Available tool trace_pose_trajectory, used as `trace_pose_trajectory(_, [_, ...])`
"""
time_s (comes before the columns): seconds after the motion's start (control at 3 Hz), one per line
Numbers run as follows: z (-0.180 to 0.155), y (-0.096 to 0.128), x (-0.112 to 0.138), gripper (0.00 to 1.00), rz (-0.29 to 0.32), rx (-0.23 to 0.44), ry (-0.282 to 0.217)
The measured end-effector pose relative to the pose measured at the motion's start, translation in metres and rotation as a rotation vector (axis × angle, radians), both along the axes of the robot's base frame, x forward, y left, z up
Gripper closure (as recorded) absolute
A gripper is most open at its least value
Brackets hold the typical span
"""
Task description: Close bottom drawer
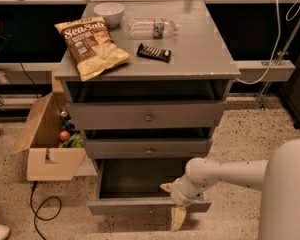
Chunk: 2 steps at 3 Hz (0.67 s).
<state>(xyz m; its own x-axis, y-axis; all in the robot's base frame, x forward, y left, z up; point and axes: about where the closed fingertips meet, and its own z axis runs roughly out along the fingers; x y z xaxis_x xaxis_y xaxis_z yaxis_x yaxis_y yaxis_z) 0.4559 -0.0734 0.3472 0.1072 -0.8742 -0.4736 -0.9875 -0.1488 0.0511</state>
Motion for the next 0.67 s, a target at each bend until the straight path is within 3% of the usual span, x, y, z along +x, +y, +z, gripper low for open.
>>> trace_pose_trajectory(0.67, [-0.0109, 0.0035, -0.0137, 0.00, 0.003, -0.023, 0.022])
